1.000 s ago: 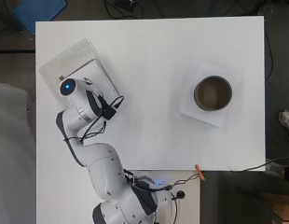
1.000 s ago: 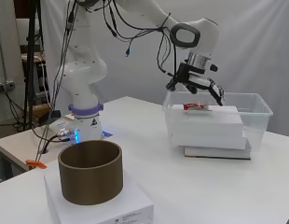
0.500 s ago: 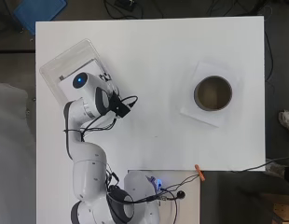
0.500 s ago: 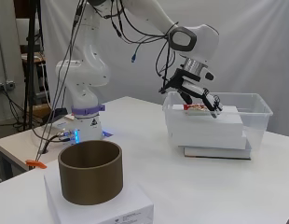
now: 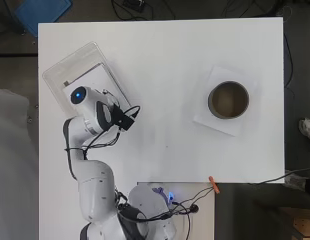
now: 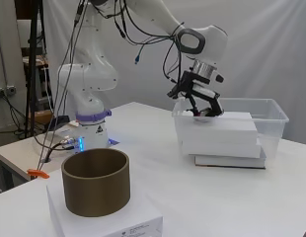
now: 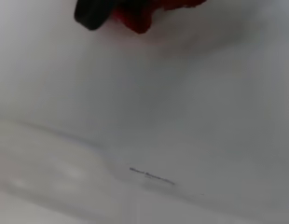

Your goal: Teleoperate dual arm-hand system to remove items from a box

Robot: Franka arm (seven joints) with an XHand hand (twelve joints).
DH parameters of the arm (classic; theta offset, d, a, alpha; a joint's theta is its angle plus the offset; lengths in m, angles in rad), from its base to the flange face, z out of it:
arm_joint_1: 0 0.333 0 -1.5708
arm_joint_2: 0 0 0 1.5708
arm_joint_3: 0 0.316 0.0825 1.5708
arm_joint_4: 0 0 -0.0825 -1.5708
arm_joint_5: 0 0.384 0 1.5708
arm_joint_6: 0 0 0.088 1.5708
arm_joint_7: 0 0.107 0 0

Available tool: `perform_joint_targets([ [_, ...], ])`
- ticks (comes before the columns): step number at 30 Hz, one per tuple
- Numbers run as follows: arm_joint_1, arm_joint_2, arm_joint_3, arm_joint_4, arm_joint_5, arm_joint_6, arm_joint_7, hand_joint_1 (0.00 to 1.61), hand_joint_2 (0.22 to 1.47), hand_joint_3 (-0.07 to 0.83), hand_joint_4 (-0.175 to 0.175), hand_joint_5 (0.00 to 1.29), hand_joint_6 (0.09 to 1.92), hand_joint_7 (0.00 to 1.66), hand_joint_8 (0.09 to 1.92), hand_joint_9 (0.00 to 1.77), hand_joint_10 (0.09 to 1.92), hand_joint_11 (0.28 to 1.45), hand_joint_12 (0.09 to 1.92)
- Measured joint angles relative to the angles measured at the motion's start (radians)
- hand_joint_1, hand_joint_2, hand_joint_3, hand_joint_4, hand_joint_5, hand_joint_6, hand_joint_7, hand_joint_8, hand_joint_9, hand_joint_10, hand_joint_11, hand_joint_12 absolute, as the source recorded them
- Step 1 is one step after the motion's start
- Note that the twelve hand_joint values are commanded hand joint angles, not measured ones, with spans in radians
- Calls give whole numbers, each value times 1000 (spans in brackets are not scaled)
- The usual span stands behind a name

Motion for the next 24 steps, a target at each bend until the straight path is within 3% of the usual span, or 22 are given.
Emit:
perform_joint_targets([
  [2, -4, 92, 2, 4, -41, -15, 41, 1164, 1197, 1, 28, 891, 1152, 767, 1333, 883, 1518, 627, 1527],
  [3, -13, 155, 4, 8, -52, -27, 73, 1162, 1210, 3, 3, 868, 1143, 753, 1416, 878, 1601, 632, 1564],
  [4, -17, 192, 1, 10, -47, -35, 86, 1154, 1224, 5, 1, 835, 1178, 738, 1470, 875, 1670, 640, 1600],
  [7, 24, 270, -76, 10, 8, -55, 49, 1186, 1242, 1, -133, 778, 1123, 759, 1594, 948, 1818, 714, 1720],
  [9, 96, 247, -175, 9, 50, -55, 2, 1204, 1231, -2, -166, 781, 1083, 799, 1555, 971, 1779, 720, 1715],
  [11, 215, 133, -340, 7, 105, -53, -61, 1034, 1233, 0, 26, 766, 1247, 808, 1729, 1031, 1859, 769, 1758],
  [12, 260, 77, -412, 8, 122, -53, -85, 984, 1228, -1, 96, 771, 1272, 827, 1778, 1070, 1888, 798, 1788],
  [13, 312, 6, -500, 6, 138, -49, -111, 957, 1224, -1, 136, 777, 1281, 844, 1790, 1099, 1905, 819, 1809],
  [15, 394, -116, -659, -4, 167, -43, -156, 941, 1220, 0, 161, 781, 1291, 864, 1789, 1132, 1917, 860, 1839],
  [19, 515, -305, -945, -65, 184, -37, -230, 930, 1235, 2, 151, 753, 1339, 874, 1844, 1156, 1920, 882, 1859],
  [24, 523, -325, -1079, -98, 87, -21, -216, 923, 1234, -1, 168, 757, 1325, 966, 1920, 1242, 1920, 925, 1875],
])
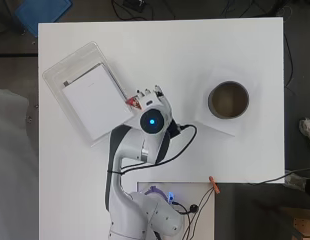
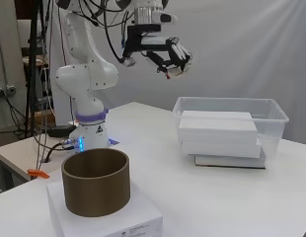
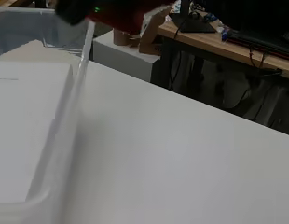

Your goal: Teleoperate dual arm-hand system to remove items from a box

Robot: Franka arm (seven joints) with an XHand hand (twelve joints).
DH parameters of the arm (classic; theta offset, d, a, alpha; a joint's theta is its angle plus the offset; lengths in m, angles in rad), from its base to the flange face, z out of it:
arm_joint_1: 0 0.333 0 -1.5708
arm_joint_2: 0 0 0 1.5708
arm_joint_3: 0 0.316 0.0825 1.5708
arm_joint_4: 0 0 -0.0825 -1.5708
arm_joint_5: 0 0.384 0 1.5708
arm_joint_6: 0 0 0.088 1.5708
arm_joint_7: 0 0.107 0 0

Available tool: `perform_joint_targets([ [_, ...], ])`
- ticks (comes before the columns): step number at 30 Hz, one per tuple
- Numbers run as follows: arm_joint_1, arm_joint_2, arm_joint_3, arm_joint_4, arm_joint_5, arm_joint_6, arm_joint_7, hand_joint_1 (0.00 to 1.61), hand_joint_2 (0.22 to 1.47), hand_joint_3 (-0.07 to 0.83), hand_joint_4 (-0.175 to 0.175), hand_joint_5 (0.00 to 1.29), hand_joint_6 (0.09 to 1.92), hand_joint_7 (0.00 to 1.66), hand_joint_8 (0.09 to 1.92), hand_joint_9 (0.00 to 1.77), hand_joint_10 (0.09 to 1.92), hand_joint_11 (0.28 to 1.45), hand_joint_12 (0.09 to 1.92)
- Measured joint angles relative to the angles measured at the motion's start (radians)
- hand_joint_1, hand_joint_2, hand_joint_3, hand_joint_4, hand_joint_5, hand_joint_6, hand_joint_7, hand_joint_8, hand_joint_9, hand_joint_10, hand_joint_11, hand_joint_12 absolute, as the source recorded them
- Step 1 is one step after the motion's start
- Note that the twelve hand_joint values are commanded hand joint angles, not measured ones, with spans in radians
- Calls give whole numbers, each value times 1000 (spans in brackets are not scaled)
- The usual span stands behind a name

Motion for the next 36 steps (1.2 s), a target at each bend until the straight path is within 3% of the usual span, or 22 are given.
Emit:
perform_joint_targets([
  [5, -4, 108, -158, 68, -118, -3, 44, 929, 1220, -2, 175, 781, 1284, 1103, 1920, 1356, 1920, 992, 1882],
  [9, -5, 230, -292, 118, -187, 7, 93, 941, 1210, -1, 172, 799, 1260, 1126, 1920, 1358, 1920, 970, 1844],
  [13, -8, 365, -409, 145, -219, 24, 116, 967, 1218, 1, 113, 788, 1279, 1142, 1920, 1371, 1920, 969, 1822],
  [17, -11, 333, -440, 129, -238, 7, 171, 972, 1220, 0, 101, 786, 1282, 1166, 1920, 1376, 1920, 975, 1812],
  [20, -13, 285, -464, 189, -246, 5, 185, 959, 1213, -1, 140, 799, 1266, 1164, 1920, 1370, 1920, 977, 1802],
  [24, -13, 379, -499, 229, -261, 5, 200, 939, 1216, 1, 170, 788, 1289, 1051, 1920, 1284, 1920, 911, 1780],
  [29, -15, 437, -511, 222, -279, -1, 209, 930, 1220, 1, 175, 777, 1303, 935, 1825, 1165, 1899, 826, 1751],
  [32, -15, 385, -520, 230, -281, -1, 211, 926, 1225, 0, 175, 769, 1311, 988, 1835, 1244, 1914, 862, 1771],
  [33, -15, 374, -525, 240, -286, 0, 217, 926, 1227, 0, 171, 764, 1313, 1012, 1866, 1284, 1918, 894, 1788],
  [35, -14, 403, -531, 260, -290, -1, 228, 942, 1243, 2, 113, 740, 1345, 1035, 1919, 1326, 1920, 942, 1822],
  [36, -14, 434, -534, 276, -289, -7, 232, 948, 1244, 1, 102, 740, 1345, 1042, 1920, 1336, 1920, 956, 1833],
])
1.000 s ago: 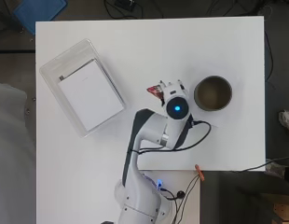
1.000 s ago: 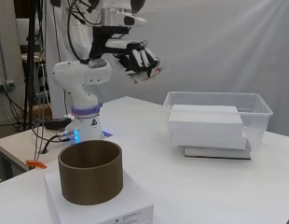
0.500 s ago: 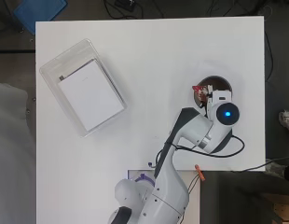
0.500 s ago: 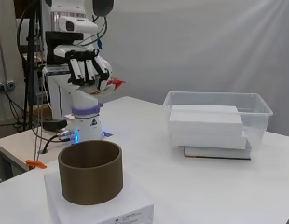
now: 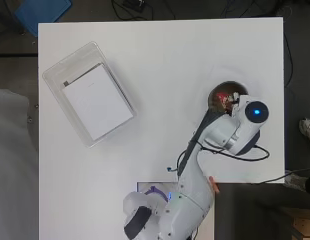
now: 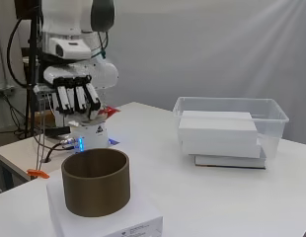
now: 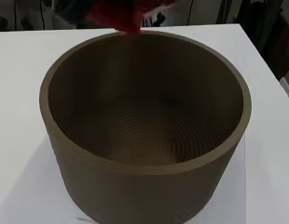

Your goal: Teleoperate dual arm-hand system to remove items from a box

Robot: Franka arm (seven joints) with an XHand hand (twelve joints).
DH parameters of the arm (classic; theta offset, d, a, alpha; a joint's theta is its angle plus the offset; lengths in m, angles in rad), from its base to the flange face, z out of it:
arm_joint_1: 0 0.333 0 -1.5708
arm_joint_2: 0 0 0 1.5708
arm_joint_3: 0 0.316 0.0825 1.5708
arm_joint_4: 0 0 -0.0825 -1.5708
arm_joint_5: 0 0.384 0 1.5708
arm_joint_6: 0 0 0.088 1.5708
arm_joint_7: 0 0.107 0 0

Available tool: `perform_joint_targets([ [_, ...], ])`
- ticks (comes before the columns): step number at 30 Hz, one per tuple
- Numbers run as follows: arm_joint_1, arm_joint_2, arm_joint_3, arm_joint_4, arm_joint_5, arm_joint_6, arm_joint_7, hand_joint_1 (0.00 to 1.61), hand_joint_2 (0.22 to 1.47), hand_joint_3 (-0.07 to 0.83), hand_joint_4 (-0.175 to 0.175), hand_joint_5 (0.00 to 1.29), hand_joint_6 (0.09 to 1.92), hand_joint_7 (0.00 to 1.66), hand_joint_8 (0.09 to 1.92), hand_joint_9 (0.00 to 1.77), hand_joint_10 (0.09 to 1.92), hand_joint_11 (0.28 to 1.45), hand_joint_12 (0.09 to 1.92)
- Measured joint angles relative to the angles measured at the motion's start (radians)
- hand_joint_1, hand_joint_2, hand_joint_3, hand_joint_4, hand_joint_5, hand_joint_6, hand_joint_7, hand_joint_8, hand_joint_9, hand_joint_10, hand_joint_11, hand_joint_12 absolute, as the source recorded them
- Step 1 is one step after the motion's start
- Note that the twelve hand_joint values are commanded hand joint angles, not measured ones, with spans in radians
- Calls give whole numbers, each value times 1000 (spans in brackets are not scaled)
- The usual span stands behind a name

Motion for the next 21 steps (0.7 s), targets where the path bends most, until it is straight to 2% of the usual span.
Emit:
perform_joint_targets([
  [2, 14, 73, -20, 30, -10, -17, 18, 948, 1241, -1, 109, 748, 1332, 1053, 1920, 1349, 1920, 974, 1846],
  [4, 73, 138, -85, 45, -52, -34, 50, 939, 1232, -2, 142, 763, 1309, 1053, 1920, 1344, 1920, 982, 1850],
  [7, 317, 142, -316, 74, -126, -60, 97, 937, 1230, 0, 149, 765, 1305, 1017, 1895, 1293, 1920, 951, 1843],
  [10, 706, 8, -630, 112, -225, -84, 137, 924, 1247, 2, 144, 735, 1361, 940, 1880, 1206, 1920, 861, 1810],
  [13, 1080, -138, -913, 145, -324, -100, 165, 922, 1260, 2, 127, 716, 1401, 904, 1920, 1179, 1920, 833, 1812],
  [16, 1441, -267, -1181, 176, -413, -118, 198, 916, 1265, 2, 129, 708, 1413, 883, 1920, 1156, 1920, 814, 1811],
  [21, 1761, -397, -1481, 212, -511, -138, 241, 899, 1272, 2, 145, 694, 1433, 854, 1920, 1122, 1920, 790, 1814],
])
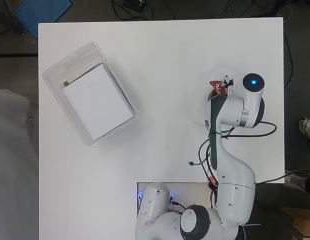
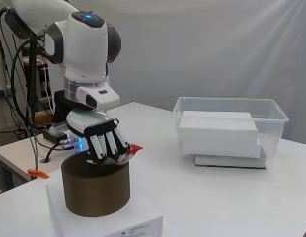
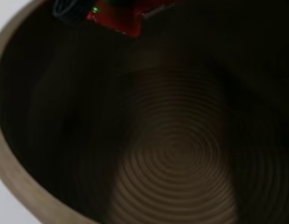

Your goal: Teleoperate dual arm-hand system to remove items from a box

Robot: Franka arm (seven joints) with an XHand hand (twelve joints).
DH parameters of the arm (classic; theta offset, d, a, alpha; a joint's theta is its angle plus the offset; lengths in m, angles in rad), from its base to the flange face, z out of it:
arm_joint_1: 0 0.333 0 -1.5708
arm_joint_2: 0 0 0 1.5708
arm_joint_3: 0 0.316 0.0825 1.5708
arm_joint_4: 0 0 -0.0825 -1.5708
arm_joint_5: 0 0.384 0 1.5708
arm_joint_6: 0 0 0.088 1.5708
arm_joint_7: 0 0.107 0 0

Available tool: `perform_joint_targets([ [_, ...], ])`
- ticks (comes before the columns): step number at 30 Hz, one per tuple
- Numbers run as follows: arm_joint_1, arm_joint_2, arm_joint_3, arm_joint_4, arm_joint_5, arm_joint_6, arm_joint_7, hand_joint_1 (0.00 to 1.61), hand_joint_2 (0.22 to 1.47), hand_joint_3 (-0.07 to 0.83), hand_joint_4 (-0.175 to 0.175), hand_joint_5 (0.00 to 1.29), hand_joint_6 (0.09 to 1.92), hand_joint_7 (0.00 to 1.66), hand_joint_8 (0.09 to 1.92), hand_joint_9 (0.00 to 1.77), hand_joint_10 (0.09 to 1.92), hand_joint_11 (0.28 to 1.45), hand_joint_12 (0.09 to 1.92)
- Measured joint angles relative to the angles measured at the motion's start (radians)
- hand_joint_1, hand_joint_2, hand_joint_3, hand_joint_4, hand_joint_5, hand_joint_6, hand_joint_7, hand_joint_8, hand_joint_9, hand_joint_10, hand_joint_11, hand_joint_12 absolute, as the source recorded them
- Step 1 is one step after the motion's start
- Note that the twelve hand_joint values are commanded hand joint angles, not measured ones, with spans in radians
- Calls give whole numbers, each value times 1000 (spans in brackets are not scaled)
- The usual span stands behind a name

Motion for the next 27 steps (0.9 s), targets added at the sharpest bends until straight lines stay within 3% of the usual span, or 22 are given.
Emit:
perform_joint_targets([
  [2, 26, -10, -34, 5, -18, -1, 11, 892, 1274, 1, 153, 690, 1443, 837, 1920, 1103, 1920, 776, 1810],
  [3, 26, -10, -36, 7, -22, -3, 16, 728, 1190, -11, 110, 556, 1033, 756, 1720, 1005, 1829, 693, 1675],
  [4, 23, -10, -34, 8, -23, -6, 23, 439, 939, -32, 99, 334, 595, 470, 1065, 634, 1321, 521, 1222],
  [5, 20, -13, -28, 14, -21, -16, 35, 234, 744, -32, 105, 178, 311, 255, 576, 354, 833, 435, 790],
  [6, 28, -23, -29, 34, -22, -43, 54, 117, 630, -22, 111, 89, 153, 128, 290, 207, 495, 427, 469],
  [7, 45, -34, -38, 59, -23, -76, 73, 56, 571, -13, 116, 42, 87, 62, 140, 149, 287, 449, 261],
  [9, 105, -48, -65, 119, -29, -143, 108, 11, 533, -3, 125, 8, 87, 12, 87, 136, 99, 493, 87],
  [12, 196, -65, -81, 187, -26, -234, 219, 0, 547, 9, 123, 0, 87, 0, 87, 147, 87, 493, 87],
  [17, 86, -30, 31, 151, 3, -214, 250, 0, 643, 24, 99, 0, 87, 36, 87, 165, 87, 436, 87],
  [21, -21, -58, 265, 108, 15, -225, 265, 0, 753, 14, 93, 0, 87, 82, 87, 227, 87, 442, 87],
  [27, -184, -109, 726, 60, 74, -294, 314, 0, 782, 14, 99, 0, 87, 81, 87, 242, 87, 447, 87],
])
